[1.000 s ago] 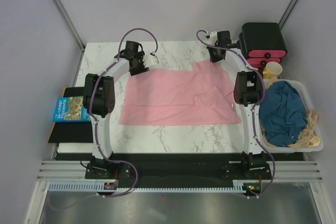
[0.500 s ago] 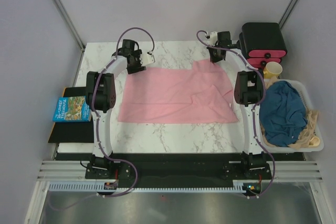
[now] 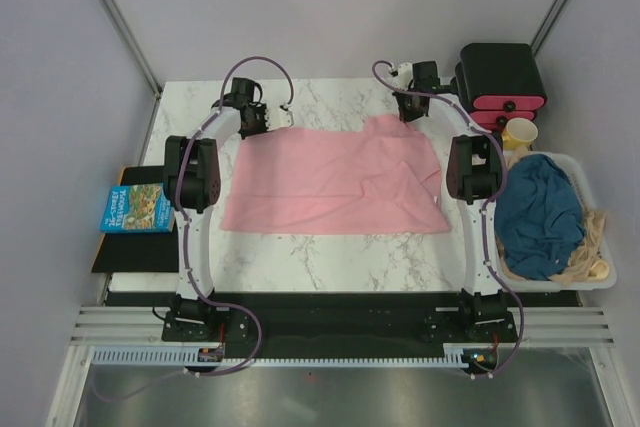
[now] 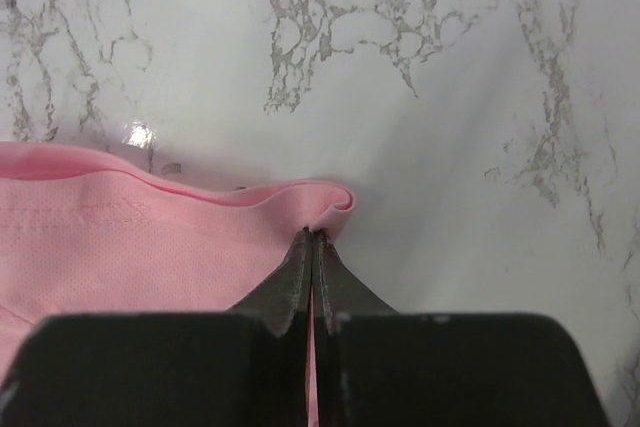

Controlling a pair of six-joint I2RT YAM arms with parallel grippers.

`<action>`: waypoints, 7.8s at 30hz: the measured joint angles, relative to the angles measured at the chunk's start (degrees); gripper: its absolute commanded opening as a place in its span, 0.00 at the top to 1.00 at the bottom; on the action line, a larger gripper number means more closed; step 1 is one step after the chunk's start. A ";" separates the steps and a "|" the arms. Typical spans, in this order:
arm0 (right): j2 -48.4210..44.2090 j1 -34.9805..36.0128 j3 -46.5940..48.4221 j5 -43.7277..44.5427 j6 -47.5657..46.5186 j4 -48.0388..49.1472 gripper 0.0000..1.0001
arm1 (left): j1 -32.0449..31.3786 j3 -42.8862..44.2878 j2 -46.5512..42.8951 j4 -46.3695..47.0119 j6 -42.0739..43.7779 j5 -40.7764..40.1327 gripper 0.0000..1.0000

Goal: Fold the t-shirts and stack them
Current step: Grap the side of the flattened tshirt furthest away from the robot with both arms, then fold the other side of the tshirt into a rectangle

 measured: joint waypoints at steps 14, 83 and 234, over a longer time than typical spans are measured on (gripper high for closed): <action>-0.44 1.95 -0.33 0.31 -1.22 -0.79 1.00 | 0.37 0.02 -0.74 -1.62 -3.65 4.09 0.81; -2.34 4.09 -2.60 1.57 -3.61 -2.01 1.00 | 1.53 16.96 7.65 -9.09 -37.07 -1.03 0.50; -45.57 13.51 -49.79 -5.49 -41.57 -30.21 0.57 | 0.39 -43.89 -38.80 6.73 -14.34 -4.31 0.72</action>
